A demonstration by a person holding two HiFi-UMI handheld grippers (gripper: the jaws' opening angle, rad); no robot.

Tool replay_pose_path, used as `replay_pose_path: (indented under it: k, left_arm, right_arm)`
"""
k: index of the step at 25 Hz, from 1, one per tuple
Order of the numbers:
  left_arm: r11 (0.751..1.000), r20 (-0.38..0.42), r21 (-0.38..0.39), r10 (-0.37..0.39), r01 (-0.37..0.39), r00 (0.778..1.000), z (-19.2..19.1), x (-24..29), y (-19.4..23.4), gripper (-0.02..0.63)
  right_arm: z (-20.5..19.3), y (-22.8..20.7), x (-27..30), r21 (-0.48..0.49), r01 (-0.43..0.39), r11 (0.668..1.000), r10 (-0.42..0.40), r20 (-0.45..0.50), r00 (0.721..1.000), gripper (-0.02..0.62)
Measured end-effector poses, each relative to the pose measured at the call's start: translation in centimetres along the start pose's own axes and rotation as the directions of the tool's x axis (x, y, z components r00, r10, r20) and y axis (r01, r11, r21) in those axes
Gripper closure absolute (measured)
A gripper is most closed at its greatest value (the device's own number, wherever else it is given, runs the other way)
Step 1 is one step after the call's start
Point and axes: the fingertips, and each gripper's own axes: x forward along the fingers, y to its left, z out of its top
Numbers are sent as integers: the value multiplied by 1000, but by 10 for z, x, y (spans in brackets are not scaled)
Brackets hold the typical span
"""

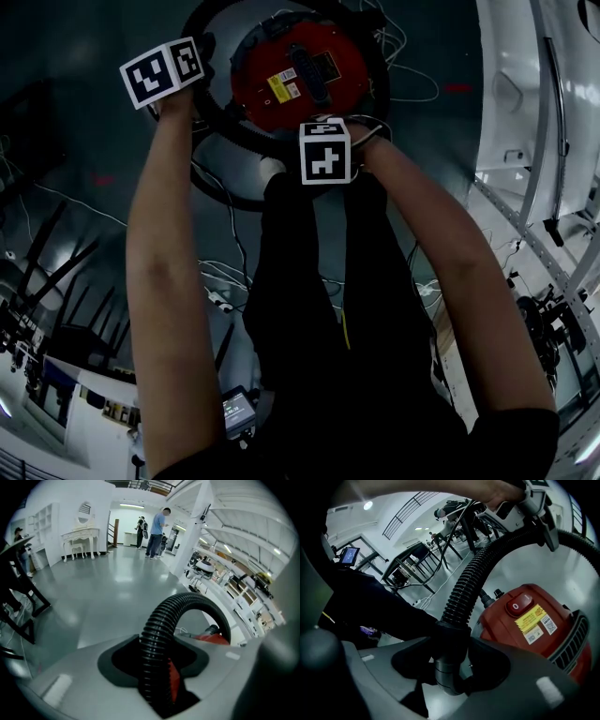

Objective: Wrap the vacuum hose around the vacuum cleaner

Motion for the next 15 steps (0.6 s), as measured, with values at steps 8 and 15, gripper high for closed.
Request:
replay_pose_path:
  k: [8,15]
  left_arm:
    - [997,-10,-70,12,-13,1000,1,-13,15,416]
    - [966,-32,-258,13,-20,999,-19,-1,41,414]
  right_arm:
    - [-2,-7,-13,23,17,1000,-18,9,1000,353]
    - [-16,-25,-21,77,100,992,-100,-7,995,379]
